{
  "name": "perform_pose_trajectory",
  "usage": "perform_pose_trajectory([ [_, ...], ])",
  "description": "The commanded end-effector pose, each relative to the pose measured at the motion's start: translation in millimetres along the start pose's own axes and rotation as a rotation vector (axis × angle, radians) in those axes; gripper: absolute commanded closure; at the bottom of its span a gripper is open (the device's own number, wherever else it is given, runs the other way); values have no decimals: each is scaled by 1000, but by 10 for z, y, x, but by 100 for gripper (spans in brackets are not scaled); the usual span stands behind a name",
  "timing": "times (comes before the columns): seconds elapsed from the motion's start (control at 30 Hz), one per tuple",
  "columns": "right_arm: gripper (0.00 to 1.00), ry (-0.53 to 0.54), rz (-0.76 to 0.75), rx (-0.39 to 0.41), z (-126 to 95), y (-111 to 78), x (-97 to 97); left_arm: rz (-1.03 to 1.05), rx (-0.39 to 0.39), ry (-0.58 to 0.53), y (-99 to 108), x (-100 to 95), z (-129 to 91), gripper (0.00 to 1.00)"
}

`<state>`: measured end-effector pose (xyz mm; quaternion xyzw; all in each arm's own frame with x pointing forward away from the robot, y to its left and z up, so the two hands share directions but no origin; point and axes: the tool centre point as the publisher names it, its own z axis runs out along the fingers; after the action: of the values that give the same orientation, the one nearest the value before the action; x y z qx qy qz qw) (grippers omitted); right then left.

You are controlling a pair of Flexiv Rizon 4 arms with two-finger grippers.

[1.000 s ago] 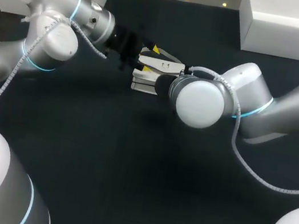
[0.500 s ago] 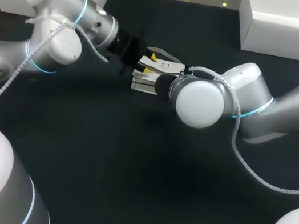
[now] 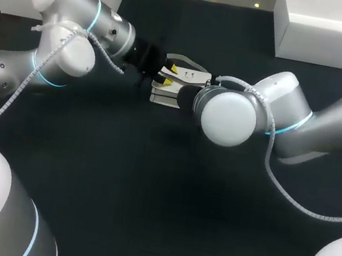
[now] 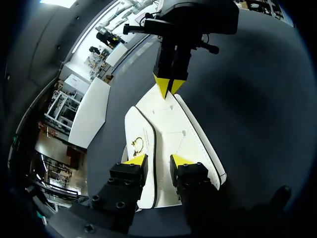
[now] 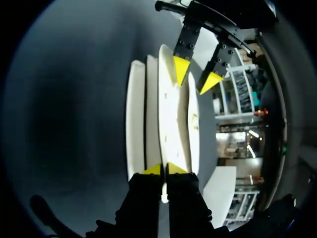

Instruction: Pick up the bag, open it, inspect its contents, close it, and place it on the opposite side

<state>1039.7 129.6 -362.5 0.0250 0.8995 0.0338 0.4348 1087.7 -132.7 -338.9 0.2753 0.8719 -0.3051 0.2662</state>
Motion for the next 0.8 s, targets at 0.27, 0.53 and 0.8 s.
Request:
perform_pose_trajectory([
  [0.27, 100, -4, 1, -1, 6, 4, 15, -12, -8, -37, 68, -17, 121, 74],
  [0.53, 100, -4, 1, -1, 6, 4, 15, 5, -36, -44, 81, -34, 185, 84],
  [0.8, 100, -4, 1, -1, 6, 4, 15, 4, -64, -60, 91, -53, 233, 91],
])
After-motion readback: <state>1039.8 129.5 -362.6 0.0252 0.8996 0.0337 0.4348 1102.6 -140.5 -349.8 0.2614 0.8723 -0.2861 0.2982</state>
